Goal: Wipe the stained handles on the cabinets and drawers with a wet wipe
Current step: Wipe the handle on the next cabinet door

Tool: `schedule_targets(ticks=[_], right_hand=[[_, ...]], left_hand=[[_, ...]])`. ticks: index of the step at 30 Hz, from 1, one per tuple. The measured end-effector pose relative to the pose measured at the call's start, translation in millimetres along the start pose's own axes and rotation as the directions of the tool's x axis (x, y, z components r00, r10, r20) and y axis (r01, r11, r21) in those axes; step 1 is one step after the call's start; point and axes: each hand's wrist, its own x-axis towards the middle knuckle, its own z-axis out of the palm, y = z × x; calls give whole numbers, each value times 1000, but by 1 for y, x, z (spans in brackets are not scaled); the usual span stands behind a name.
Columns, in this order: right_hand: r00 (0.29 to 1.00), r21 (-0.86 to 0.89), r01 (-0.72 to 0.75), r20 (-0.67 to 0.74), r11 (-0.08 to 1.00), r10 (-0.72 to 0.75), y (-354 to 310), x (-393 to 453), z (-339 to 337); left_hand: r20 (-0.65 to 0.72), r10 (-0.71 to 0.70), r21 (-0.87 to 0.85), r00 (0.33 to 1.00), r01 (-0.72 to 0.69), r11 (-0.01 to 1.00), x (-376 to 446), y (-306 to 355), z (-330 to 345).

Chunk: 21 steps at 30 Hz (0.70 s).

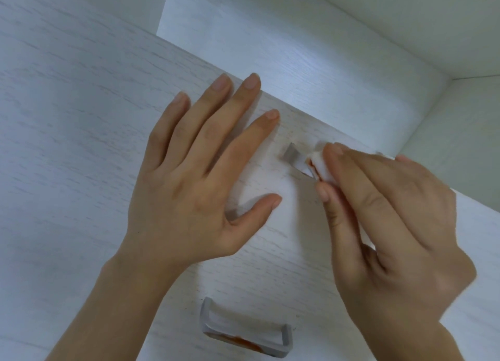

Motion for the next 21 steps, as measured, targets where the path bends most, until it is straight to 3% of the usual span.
schedule_targets(ticks=[12, 21], right_hand=[[1000, -18, -12, 14, 1000, 12, -16, 10, 9], [974, 77, -220, -44, 972, 224, -26, 10, 3]], left_hand=[[14, -8, -19, 1000, 8, 1000, 1, 1, -1], [12, -7, -27, 1000, 8, 1000, 1, -1, -2]])
